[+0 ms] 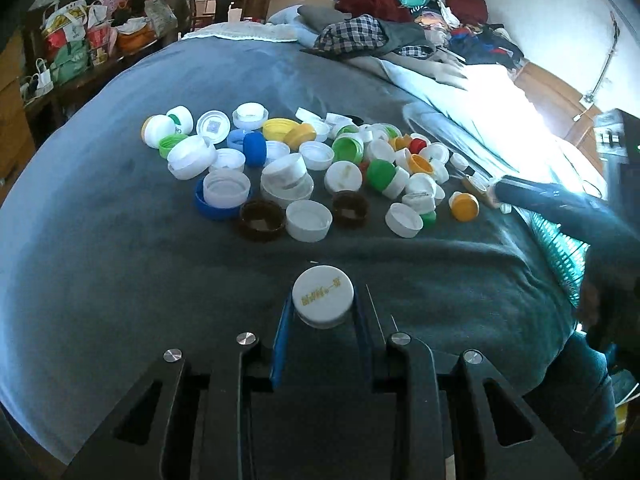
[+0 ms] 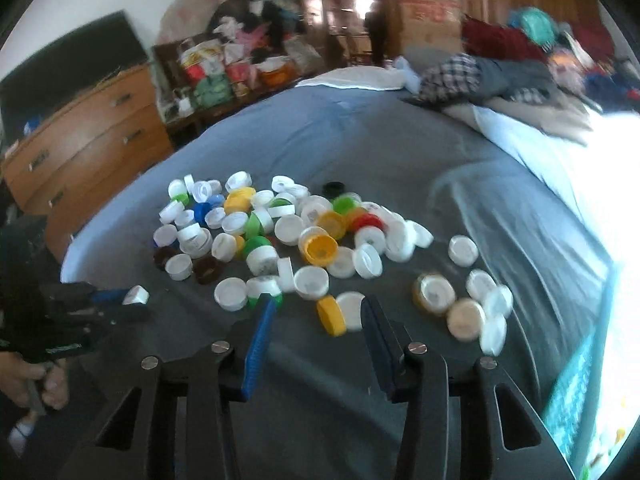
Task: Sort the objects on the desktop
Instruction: 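Grasp a white printed cap with the left tool while the right tool grasps an orange cap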
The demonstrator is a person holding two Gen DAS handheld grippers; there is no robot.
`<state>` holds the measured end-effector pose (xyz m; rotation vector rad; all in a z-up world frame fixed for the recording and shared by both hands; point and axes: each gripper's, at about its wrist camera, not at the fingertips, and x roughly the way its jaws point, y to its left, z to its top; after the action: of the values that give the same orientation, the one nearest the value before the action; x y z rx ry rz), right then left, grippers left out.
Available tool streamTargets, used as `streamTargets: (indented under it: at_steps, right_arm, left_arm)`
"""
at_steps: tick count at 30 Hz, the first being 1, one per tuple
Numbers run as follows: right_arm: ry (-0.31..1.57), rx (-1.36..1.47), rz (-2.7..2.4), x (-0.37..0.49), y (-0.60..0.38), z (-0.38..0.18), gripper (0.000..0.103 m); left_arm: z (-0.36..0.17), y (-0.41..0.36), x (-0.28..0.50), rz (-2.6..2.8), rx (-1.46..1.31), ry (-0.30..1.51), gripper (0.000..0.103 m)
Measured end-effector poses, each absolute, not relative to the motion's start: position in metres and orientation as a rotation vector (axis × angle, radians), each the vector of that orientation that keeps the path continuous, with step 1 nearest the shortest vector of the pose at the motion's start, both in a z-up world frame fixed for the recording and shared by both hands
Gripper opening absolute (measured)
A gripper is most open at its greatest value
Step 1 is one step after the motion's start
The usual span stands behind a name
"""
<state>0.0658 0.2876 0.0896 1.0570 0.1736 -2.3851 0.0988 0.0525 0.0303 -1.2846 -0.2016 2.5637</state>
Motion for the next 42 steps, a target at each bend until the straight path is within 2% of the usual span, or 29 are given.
streamTargets:
  at_steps: [5, 9, 12, 17, 19, 23, 28, 32, 33, 34, 35, 42]
  right_arm:
    - [0.234, 1.111, -2.091, 0.082, 0.251, 0.072, 0.049]
    - [0.148, 1.070, -2.198, 0.098, 0.273, 0.086, 0.049]
    - [0.132, 1.071, -2.330, 0.088, 0.291, 0.086, 0.059]
    - [0.235, 1.060, -2.334, 0.068, 0.276, 0.076, 0.059]
    - [0.260, 1.138, -2.240, 0.066, 0.265, 0.060, 0.059]
    - [0.292, 1.058, -2.148, 0.101, 0.256, 0.073, 0.058]
    - [0.199, 1.075, -2.324, 0.088, 0.288, 0.079, 0.058]
    - [0.163, 1.111, -2.267, 0.062, 0.278, 0.078, 0.059]
    - [0.129, 1.170, -2.212, 0.054, 0.272, 0.070, 0.056]
    - [0.146, 1.211, -2.211, 0.048, 0.268, 0.065, 0.044]
    - [0.177, 1.249, -2.226, 0.046, 0.265, 0.059, 0.040]
    - [0.259, 1.251, -2.291, 0.037, 0.256, 0.042, 0.039]
  left_arm:
    - [0.034, 0.055, 0.098, 2.553, -1.265, -0.217, 0.025]
    - [0.033, 0.053, 0.100, 2.549, -1.260, -0.248, 0.025]
    - [0.030, 0.054, 0.100, 2.541, -1.272, -0.240, 0.025]
    - [0.034, 0.054, 0.099, 2.542, -1.258, -0.245, 0.025]
    - [0.034, 0.053, 0.098, 2.542, -1.259, -0.248, 0.025]
    - [0.036, 0.051, 0.100, 2.548, -1.247, -0.266, 0.025]
    - [0.036, 0.046, 0.096, 2.550, -1.254, -0.285, 0.025]
    - [0.046, 0.045, 0.094, 2.566, -1.221, -0.270, 0.025]
    - [0.047, 0.045, 0.093, 2.568, -1.219, -0.266, 0.025]
    - [0.047, 0.044, 0.092, 2.571, -1.218, -0.268, 0.025]
    - [0.047, 0.043, 0.091, 2.572, -1.218, -0.274, 0.025]
    - [0.045, 0.039, 0.085, 2.571, -1.238, -0.271, 0.025]
